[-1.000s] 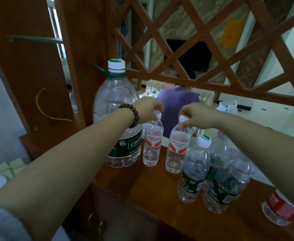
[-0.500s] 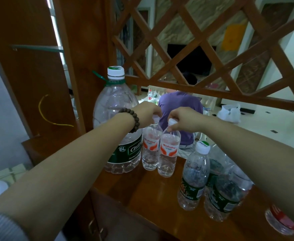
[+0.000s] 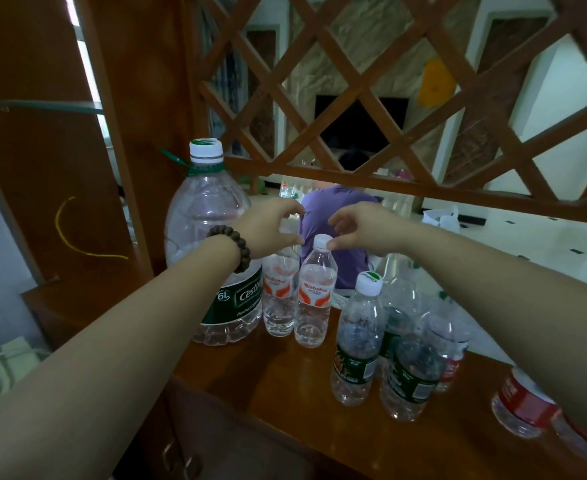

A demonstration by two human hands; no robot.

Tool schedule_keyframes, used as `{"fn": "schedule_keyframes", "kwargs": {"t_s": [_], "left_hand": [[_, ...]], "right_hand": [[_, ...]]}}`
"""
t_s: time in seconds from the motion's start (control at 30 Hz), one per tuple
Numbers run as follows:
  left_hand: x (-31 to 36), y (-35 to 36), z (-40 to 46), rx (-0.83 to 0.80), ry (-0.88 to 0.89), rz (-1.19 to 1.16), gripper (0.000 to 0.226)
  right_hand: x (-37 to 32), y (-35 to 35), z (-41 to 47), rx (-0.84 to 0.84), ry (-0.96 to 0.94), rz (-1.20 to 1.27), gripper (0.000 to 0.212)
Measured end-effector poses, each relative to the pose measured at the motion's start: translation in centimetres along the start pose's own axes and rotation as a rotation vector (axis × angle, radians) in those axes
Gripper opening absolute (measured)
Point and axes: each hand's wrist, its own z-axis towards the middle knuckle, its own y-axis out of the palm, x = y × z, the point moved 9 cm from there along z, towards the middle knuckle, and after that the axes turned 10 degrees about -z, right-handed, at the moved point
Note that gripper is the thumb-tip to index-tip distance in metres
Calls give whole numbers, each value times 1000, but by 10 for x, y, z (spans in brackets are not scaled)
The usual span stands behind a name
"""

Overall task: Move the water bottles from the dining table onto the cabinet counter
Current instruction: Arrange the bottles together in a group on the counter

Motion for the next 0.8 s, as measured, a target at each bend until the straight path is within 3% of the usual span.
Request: {"fn": "schedule_keyframes", "kwargs": {"t_s": [0.13,0.23,0.33,0.43,0.57,0.8], "left_hand": [[38,-4,-7,36,56,-205,38],[68,19,-11,-112,84,-277,37],[86,52,-18,-305,74,-176,49],[93,73,-23,-368,87,-51,56],[98,85,-27,-370,114,-14,50],[90,69,-35,-270,83,-127,46]], "right_hand": [[15,-43,-48,77,-3,71,45],[27,-53,-89,43,13,140,49],[37,-52,-121,35,27,70,53],[45,-40,-142,-12,24,13,54],[52,-19,-155,-60,13,-65,53],[51,-9,-155,45,11,-50,42]]}}
